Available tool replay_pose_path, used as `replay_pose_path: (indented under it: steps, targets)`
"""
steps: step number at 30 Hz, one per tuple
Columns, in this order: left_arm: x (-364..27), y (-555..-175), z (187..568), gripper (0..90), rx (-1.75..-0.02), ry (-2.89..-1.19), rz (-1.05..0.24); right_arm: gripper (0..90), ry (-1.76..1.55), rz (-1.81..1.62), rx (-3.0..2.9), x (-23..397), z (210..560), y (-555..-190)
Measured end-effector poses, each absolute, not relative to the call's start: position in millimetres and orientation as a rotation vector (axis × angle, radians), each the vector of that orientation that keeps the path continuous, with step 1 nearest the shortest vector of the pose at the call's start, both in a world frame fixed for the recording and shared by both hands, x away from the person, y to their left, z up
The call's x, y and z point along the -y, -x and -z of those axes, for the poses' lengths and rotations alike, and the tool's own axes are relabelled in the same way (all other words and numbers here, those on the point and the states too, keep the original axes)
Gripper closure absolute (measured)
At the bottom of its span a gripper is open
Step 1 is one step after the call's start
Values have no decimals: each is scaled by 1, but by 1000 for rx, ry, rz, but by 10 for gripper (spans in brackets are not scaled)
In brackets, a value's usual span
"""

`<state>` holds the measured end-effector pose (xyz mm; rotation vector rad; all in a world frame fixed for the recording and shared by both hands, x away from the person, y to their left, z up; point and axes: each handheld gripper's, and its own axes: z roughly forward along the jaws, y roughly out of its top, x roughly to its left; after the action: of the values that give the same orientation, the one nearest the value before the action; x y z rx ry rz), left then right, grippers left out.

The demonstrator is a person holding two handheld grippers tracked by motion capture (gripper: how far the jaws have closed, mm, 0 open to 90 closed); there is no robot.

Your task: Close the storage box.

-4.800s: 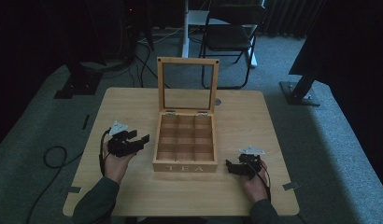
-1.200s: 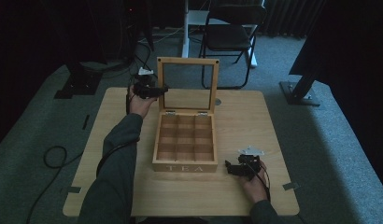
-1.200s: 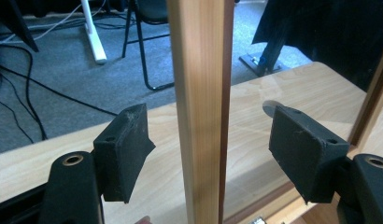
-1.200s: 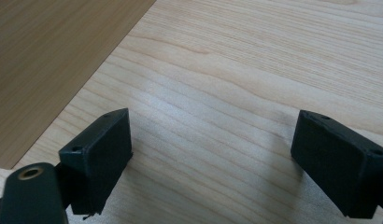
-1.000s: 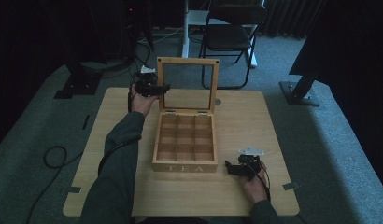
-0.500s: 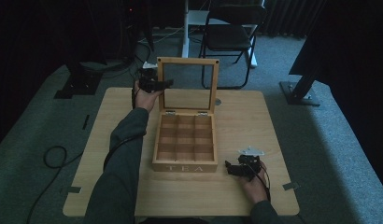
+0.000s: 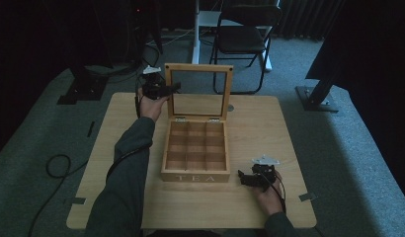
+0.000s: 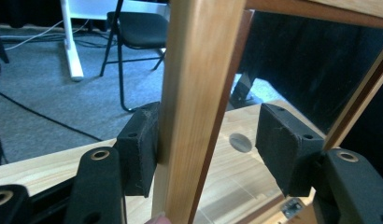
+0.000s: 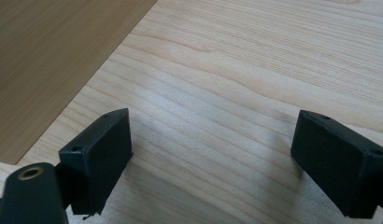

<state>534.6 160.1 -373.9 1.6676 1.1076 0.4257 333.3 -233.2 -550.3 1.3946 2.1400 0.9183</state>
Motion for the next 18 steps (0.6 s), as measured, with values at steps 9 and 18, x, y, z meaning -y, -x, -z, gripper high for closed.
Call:
replay_pose_path:
  steps: [9,18]
  targets:
    - [-162,-510,370,407,-1062,-1697,-435,120,-1396,-917,-2140,233,550,-333]
    - [-156,-483,368,368,-1028,-1729,-517,120,-1395,-919,-2140,233,550,-334]
